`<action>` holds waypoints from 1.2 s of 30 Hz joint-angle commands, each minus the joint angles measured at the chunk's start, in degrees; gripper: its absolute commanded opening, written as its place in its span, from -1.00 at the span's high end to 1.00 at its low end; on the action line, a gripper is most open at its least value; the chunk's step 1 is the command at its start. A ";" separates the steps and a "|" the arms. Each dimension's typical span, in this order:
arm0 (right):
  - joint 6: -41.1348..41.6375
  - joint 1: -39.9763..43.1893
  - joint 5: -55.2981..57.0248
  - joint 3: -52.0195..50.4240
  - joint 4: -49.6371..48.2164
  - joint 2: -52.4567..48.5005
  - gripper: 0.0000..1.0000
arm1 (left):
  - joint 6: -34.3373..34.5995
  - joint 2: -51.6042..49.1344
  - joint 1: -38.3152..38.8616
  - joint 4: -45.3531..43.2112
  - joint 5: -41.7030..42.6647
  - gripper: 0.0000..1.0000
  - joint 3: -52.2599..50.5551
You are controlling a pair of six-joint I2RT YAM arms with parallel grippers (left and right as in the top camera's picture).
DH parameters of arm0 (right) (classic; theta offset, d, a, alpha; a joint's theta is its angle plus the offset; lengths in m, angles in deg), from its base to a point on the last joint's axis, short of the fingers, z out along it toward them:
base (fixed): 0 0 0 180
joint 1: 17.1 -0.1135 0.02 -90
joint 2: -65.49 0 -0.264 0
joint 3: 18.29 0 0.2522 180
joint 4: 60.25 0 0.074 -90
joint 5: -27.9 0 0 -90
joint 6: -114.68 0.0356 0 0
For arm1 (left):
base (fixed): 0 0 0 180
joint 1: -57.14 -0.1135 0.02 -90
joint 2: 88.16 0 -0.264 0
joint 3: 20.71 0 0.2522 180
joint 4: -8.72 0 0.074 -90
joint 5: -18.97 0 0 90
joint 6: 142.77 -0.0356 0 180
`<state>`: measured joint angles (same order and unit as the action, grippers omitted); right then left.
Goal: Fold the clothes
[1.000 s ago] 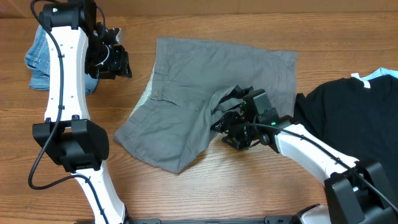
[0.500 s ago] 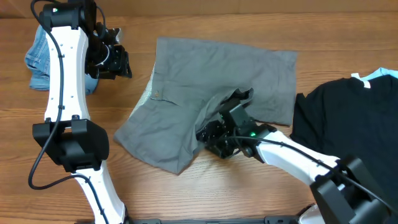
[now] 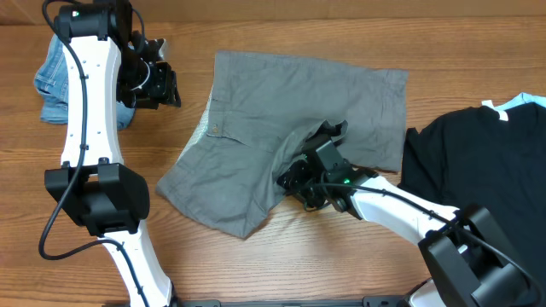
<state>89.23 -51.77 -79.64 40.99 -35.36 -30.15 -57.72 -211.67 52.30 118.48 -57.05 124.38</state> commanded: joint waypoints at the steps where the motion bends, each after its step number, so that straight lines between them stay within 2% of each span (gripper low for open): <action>1: -3.52 0.68 4.07 -0.28 -0.87 -0.61 0.18 | -1.49 1.79 0.42 0.02 0.90 -0.06 0.04; 5: -3.52 0.68 6.01 -0.31 -2.08 -0.61 0.33 | -1.51 1.79 0.42 0.17 0.90 -0.06 0.04; 9: -3.50 0.57 5.95 -0.31 -1.95 -0.61 0.35 | -1.49 1.79 0.42 0.44 0.90 -0.05 0.04; 13: -3.54 0.57 5.90 -0.28 -1.29 -0.59 0.74 | -1.49 1.79 0.42 0.50 0.90 -0.05 0.04; 15: -3.69 0.90 5.22 -0.13 0.09 -0.28 0.85 | -1.51 1.79 0.42 0.81 0.87 -0.05 0.04; 17: -7.26 1.81 3.65 0.70 3.34 0.94 0.92 | -1.51 1.79 0.42 0.81 0.87 -0.05 0.04; 21: -14.38 4.28 3.54 4.26 17.31 5.75 0.92 | -1.55 1.79 0.42 0.81 0.87 -0.06 0.04; 27: -24.24 7.96 4.00 11.91 43.69 13.97 0.92 | -1.55 1.79 0.42 0.79 0.85 -0.08 0.04; 30: -25.38 9.31 8.07 14.60 58.47 17.46 0.92 | -1.77 1.79 0.42 0.81 0.87 -0.08 0.04; 33: -25.07 9.68 9.35 14.60 65.77 18.16 0.92 | -1.95 1.79 0.42 0.79 0.81 -0.08 0.04; 36: -21.29 9.68 10.69 14.56 71.82 18.16 0.92 | -1.95 1.79 0.42 0.79 0.79 -0.08 0.04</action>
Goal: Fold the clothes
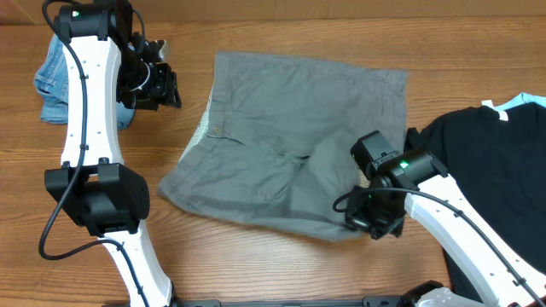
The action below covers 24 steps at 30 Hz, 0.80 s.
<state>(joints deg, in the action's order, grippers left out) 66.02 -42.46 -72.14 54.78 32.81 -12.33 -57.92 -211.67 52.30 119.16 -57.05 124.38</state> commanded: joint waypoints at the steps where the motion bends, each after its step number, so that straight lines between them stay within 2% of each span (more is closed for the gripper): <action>1: 2.23 0.37 3.17 0.76 4.48 0.35 0.92 | -1.75 1.79 0.42 0.11 0.79 -0.09 0.04; 2: 2.25 0.37 3.15 0.76 5.07 0.35 0.92 | -1.75 1.79 0.42 0.13 0.79 -0.09 0.04; 3: 2.38 0.37 3.15 0.76 5.40 0.35 0.60 | -1.75 1.79 0.42 0.13 0.81 -0.09 0.04; 4: 2.38 0.37 3.13 0.76 5.55 0.35 0.05 | -1.75 1.79 0.42 0.13 0.79 -0.10 0.04; 5: 2.38 0.37 3.13 0.76 5.97 0.35 -0.18 | -1.75 1.79 0.42 0.13 0.70 -0.10 0.04; 7: 2.34 0.37 3.17 0.76 6.88 0.35 -0.45 | -1.75 1.79 0.42 0.13 0.68 -0.12 0.04; 8: 2.34 0.37 3.41 0.76 7.45 0.35 -0.52 | -1.77 1.79 0.42 0.13 0.66 -0.15 0.04; 12: 2.36 0.37 5.31 0.76 7.06 0.35 -0.60 | -2.03 1.79 0.42 0.09 0.70 -0.21 0.04; 15: 2.34 0.37 5.60 0.59 2.75 0.35 -0.61 | -2.58 1.79 0.42 0.13 0.59 -0.25 0.04; 20: 2.36 0.37 6.32 -1.88 -9.88 0.24 -0.59 | -2.58 1.75 0.33 -0.17 0.44 -0.39 0.02; 24: 2.38 3.30 12.33 -5.01 -20.28 -0.48 -0.55 | -2.60 1.68 0.37 -2.71 0.48 -0.55 -1.95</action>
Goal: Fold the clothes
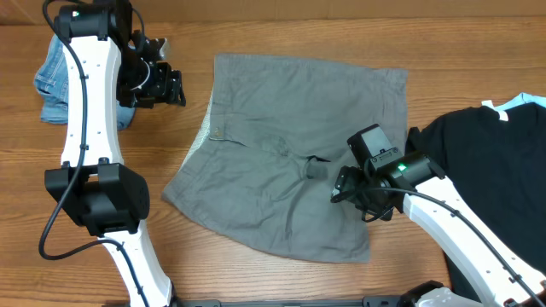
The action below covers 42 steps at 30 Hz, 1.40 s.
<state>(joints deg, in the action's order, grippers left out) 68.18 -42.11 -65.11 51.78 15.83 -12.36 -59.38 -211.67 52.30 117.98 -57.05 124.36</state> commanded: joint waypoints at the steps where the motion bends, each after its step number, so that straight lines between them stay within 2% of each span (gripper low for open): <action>1: 0.15 4.68 5.07 -2.01 -4.17 -0.81 -0.55 | -1.18 1.66 0.37 -2.19 0.46 -0.55 -2.99; 5: -6.08 11.17 0.48 -2.01 -6.34 -1.86 -0.49 | -1.92 1.66 0.42 -7.21 1.49 -0.54 -9.68; 8: -8.87 15.93 -2.23 -2.01 -6.12 -2.16 -0.47 | -4.81 1.66 0.76 -12.41 5.27 -0.54 -15.54; 15: -17.07 22.23 -13.16 -2.01 -7.45 -2.19 -0.47 | -7.80 1.64 2.80 -26.60 5.60 -0.52 -28.79; 19: -17.42 22.84 -13.81 -2.01 -7.63 -2.19 -0.47 | -11.50 1.64 5.18 -34.21 5.60 -0.33 -34.56; 22: -17.40 22.84 -13.81 -2.01 -7.63 -2.19 -0.47 | -14.08 1.62 6.97 -39.08 5.03 -0.31 -37.53; 26: -17.40 22.84 -13.81 -2.01 -7.61 -2.19 -0.47 | -13.42 1.36 8.63 -44.52 -0.11 -0.22 -40.00; 28: -17.40 22.84 -13.79 -2.01 -7.50 -2.19 -0.47 | -12.98 1.25 9.01 -45.64 0.22 -0.18 -40.48; 32: -17.40 22.84 -13.79 -2.01 -7.76 -2.19 -0.47 | -12.17 0.87 9.05 -46.10 0.59 0.17 -40.54; 36: -17.40 22.84 -13.62 -2.01 -7.82 -2.19 -0.46 | -12.09 0.07 8.94 -45.81 -0.02 0.29 -40.57; 38: -17.38 22.84 -13.64 -2.01 -7.76 -2.19 -0.47 | -11.96 -0.61 8.94 -45.66 -0.24 0.30 -40.57; 40: -17.40 22.84 -13.64 -2.01 -7.69 -2.19 -0.46 | -10.73 -1.38 8.94 -45.64 -1.40 -0.10 -40.57; 42: -17.40 22.84 -13.62 -2.01 -7.67 -2.19 -0.45 | -10.05 -1.90 8.94 -45.62 -1.79 -0.18 -40.57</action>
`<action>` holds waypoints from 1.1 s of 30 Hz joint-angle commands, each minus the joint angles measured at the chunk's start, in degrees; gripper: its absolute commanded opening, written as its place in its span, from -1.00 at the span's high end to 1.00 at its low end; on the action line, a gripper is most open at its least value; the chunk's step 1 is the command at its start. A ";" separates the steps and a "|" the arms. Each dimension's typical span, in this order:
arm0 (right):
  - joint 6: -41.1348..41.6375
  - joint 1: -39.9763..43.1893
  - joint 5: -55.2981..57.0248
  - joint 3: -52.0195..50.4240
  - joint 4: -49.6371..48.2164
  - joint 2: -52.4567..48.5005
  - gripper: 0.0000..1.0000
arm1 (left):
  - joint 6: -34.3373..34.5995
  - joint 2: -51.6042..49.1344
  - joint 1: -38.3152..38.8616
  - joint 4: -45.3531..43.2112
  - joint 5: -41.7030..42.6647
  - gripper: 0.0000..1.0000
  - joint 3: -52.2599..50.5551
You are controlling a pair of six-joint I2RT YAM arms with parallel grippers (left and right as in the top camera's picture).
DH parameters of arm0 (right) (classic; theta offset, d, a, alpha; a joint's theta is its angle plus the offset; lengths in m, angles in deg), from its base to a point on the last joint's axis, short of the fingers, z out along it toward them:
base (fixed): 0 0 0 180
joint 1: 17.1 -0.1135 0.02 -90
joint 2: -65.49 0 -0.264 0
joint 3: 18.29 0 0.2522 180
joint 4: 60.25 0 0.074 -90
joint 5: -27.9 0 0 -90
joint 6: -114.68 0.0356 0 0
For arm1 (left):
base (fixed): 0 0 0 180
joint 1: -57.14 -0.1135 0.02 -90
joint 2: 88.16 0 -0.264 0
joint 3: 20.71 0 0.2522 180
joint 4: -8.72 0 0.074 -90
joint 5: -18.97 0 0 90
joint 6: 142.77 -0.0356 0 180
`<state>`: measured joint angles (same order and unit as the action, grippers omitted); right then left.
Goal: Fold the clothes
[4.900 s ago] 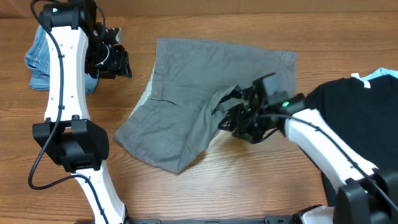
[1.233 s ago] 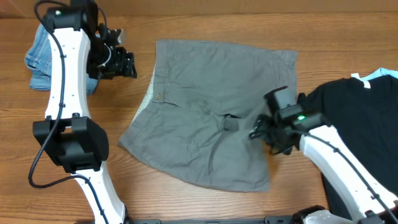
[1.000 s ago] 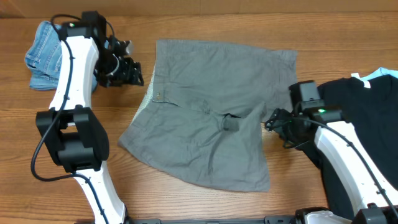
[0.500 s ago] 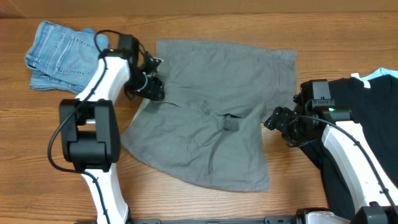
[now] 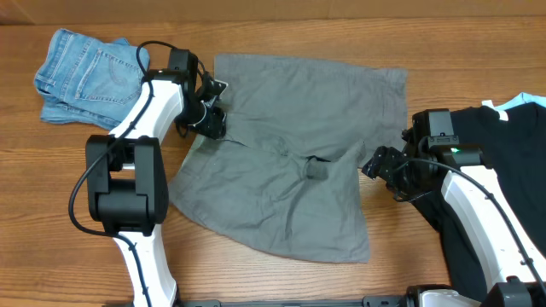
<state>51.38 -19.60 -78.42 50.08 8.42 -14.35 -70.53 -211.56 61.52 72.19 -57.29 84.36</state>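
Observation:
Grey shorts (image 5: pixel 290 145) lie spread flat in the middle of the table, both legs pointing toward the front. My left gripper (image 5: pixel 207 112) sits at the shorts' left waistband edge, its fingers apart and over the cloth's rim. My right gripper (image 5: pixel 381 164) hovers just off the shorts' right edge, open and holding nothing. Whether the left fingers touch the fabric cannot be told.
Folded blue jeans (image 5: pixel 85 72) rest at the back left. A black shirt (image 5: pixel 495 128) lies at the right under my right arm, with a light blue piece (image 5: pixel 520 102) at its far edge. Bare wood table (image 5: pixel 281 273) shows along the front.
My left gripper has come from beside the jeans to the shorts' left waistband edge. My right gripper has drawn back to the right, off the shorts and toward the black shirt.
First the shorts' right leg lay folded over, with my right gripper on it at the middle. Then the gripper was at the front right with the leg pulled out, then above the flattened leg. Now the shorts lie spread, with both grippers at their side edges.

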 commanded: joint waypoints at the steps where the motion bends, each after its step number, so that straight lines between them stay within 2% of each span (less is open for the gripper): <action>1: -0.59 0.33 -0.31 -0.31 -0.26 -0.20 -0.45 | 1.11 -2.21 -0.28 0.15 -1.53 -0.19 -0.57; 4: -0.59 0.33 -0.31 -0.31 -0.24 -0.20 -0.45 | 1.70 -2.23 -0.28 0.09 -1.49 -0.06 -0.57; 6: -0.59 0.33 -0.33 -0.31 -0.24 -0.20 -0.46 | 1.70 -2.23 -0.28 0.09 -1.51 0.20 -0.57; 8: -0.59 0.33 -0.31 -0.31 -0.26 -0.20 -0.45 | 1.79 -2.23 -0.28 0.20 -1.44 0.61 -0.57; 9: -0.59 0.33 -0.31 -0.31 -0.24 -0.20 -0.45 | 2.19 -2.23 -0.28 0.44 -1.49 0.88 -0.55; 10: -0.59 0.33 -0.28 -0.31 -0.22 -0.20 -0.44 | 2.49 -2.21 -0.31 0.79 -1.53 0.92 -0.39; 16: 0.61 0.35 0.70 -0.31 -0.31 -0.26 -0.43 | 8.07 -2.16 -3.28 8.74 -7.30 0.92 6.86; 19: 2.43 0.35 3.85 -0.31 -0.31 -0.50 -0.43 | 9.25 -2.16 -6.43 12.15 -7.02 0.92 11.76; 23: 2.03 0.33 3.72 -0.31 -1.09 -1.79 -0.45 | 9.27 -2.19 -9.86 13.40 -6.73 0.92 13.18; 27: -7.13 -0.15 -7.91 -1.33 -4.48 -4.96 -0.45 | 9.94 -2.19 -11.87 13.94 -6.62 0.92 12.35; 30: -8.52 -1.31 -13.38 -2.99 -8.22 -8.44 -0.45 | 10.29 -2.19 -12.09 14.01 -6.60 0.91 12.35; 33: -8.48 -2.51 -20.20 -3.56 -13.84 -12.57 -0.44 | 10.27 -2.19 -11.89 14.01 -6.21 0.81 12.33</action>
<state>45.30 -20.95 -89.28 47.41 -2.92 -24.05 -61.46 -213.26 48.93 86.13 -63.39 96.47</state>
